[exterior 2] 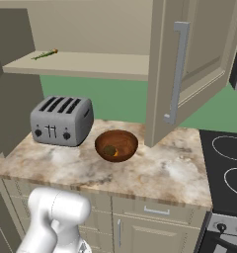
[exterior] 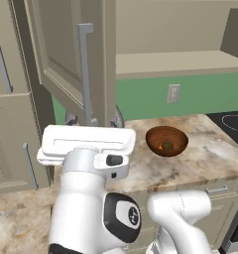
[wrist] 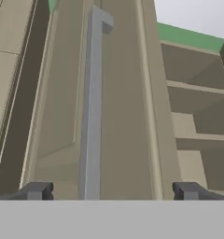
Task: Open the cabinet. Pick the orange and kiwi from the cabinet and place them into the bowl. Then close the cabinet.
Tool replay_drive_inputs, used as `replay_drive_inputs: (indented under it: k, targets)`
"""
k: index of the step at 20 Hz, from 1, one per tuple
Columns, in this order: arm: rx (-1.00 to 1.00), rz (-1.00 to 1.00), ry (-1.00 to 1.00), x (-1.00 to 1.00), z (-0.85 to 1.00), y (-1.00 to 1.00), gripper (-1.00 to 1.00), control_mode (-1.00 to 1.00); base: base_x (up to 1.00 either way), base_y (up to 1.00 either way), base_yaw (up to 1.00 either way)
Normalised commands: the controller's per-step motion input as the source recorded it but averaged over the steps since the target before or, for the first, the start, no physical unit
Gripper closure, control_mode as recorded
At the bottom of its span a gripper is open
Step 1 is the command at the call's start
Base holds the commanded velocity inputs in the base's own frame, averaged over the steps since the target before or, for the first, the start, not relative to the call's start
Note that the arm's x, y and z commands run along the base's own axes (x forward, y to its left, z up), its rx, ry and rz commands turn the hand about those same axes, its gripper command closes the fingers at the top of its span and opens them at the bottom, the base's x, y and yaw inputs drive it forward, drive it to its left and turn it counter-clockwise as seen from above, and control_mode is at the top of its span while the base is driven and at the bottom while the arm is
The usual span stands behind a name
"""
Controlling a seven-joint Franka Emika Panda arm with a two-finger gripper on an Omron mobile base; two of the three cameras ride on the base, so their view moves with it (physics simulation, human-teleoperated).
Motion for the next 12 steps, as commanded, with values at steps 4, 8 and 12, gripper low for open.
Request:
replay_drive_inputs:
  k: [4,8,12]
  targets:
    - [0.0,-0.18,-0.01,0.56,-0.18,0.25,-1.0,-1.0,0.0,0.0,0.0]
    - [0.0,-0.12,-0.04,0.29,-0.17,-0.49,-1.0,-1.0,0.0,0.0,0.0]
    - [0.02,-0.1,-0.1,0.3,-0.41,-0.99,-1.0,-1.0,0.0,0.0,0.0]
